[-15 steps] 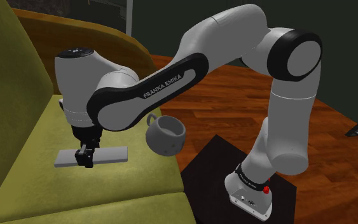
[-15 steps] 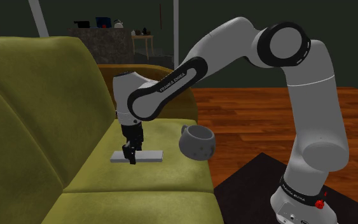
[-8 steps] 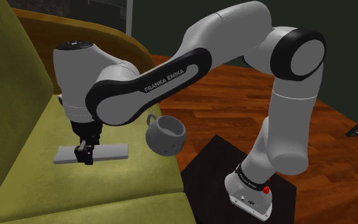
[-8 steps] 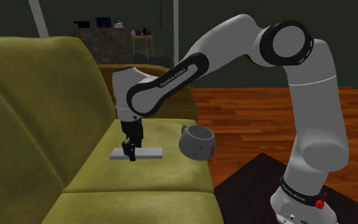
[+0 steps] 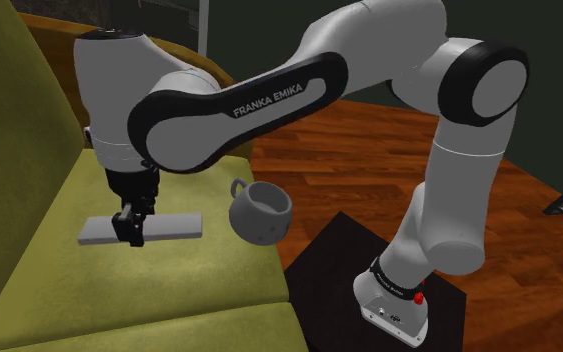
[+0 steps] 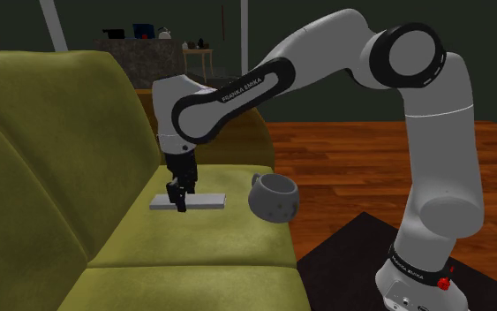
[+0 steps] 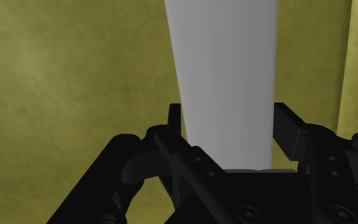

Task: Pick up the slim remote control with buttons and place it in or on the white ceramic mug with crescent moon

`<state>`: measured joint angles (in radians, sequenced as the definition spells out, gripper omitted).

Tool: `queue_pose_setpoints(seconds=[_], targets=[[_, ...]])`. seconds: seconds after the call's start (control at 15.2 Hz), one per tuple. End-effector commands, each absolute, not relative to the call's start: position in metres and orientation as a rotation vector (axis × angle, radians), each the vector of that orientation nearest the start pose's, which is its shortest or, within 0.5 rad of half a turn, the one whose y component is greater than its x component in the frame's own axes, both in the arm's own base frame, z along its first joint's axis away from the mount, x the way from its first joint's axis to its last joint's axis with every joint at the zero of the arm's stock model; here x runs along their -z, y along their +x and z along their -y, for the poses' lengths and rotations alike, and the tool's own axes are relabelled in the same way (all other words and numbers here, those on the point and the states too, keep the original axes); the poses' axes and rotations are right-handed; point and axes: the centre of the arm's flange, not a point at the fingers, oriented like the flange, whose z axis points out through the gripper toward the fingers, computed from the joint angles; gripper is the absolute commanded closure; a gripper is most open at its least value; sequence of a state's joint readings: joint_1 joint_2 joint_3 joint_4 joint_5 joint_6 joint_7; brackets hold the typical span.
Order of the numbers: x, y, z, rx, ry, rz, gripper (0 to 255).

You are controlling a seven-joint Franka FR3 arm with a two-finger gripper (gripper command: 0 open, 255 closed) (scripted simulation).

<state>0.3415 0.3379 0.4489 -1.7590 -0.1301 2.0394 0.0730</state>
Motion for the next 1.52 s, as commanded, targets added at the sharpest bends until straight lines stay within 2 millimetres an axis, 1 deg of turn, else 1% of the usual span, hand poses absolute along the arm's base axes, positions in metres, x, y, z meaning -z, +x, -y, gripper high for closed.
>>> queue_pose_setpoints(seconds=[0.0,1.32,1.39,1.45], targets=[[-0.399,0.469,-0.430,-0.049,-2.902,1.154,255],[-0.505,0.469,-0.430,-0.049,-2.902,1.154,255],[-0.505,0.469,-0.430,-0.050,-2.902,1.154,255],[-0.505,0.465,-0.418,-0.049,-2.902,1.154,255]])
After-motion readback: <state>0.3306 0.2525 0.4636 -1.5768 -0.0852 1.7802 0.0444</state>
